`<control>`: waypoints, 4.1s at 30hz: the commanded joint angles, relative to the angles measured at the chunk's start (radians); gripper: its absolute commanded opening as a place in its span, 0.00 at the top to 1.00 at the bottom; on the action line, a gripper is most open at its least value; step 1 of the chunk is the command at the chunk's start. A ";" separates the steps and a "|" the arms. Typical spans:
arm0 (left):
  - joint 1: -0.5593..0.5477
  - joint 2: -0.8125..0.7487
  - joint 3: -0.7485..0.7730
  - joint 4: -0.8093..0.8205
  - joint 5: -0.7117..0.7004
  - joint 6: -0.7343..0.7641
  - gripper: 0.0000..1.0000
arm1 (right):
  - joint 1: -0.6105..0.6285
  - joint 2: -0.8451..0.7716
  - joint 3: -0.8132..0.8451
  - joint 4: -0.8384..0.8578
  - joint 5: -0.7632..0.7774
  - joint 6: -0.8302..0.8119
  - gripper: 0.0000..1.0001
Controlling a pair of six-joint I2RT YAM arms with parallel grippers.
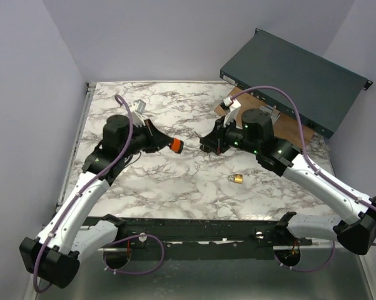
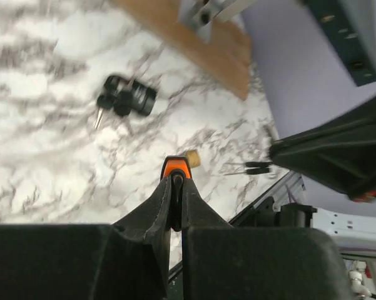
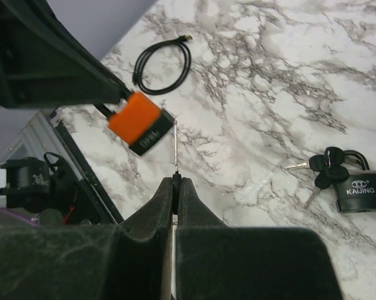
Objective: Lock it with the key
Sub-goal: Place the lock at the center of the board, then place the key at the center of the board, then reset both arms
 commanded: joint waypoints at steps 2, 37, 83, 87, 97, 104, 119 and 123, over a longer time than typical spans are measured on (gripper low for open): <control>-0.009 0.053 -0.226 0.306 -0.009 -0.185 1.00 | -0.001 0.087 0.035 -0.050 0.126 0.055 0.99; -0.159 0.464 -0.500 0.549 -0.233 -0.258 0.52 | 0.089 0.334 -0.020 0.013 0.247 0.175 0.99; -0.078 -0.067 -0.229 -0.034 -0.314 0.028 0.24 | 0.168 0.564 0.060 0.036 0.333 0.263 0.49; -0.079 -0.082 -0.168 -0.067 -0.280 0.064 0.18 | 0.168 0.474 0.068 0.026 0.378 0.259 0.33; -0.079 -0.093 0.102 -0.171 -0.180 0.181 0.01 | 0.169 0.200 0.099 0.026 0.482 0.217 0.00; -0.078 -0.042 0.338 -0.314 -0.194 0.257 0.01 | 0.169 0.065 0.139 0.031 0.540 0.197 0.00; -0.078 -0.069 0.376 -0.350 -0.242 0.318 0.02 | 0.169 -0.001 0.113 0.093 0.570 0.180 0.00; -0.078 -0.061 0.374 -0.359 -0.245 0.323 0.01 | 0.168 0.007 0.111 0.095 0.566 0.179 0.00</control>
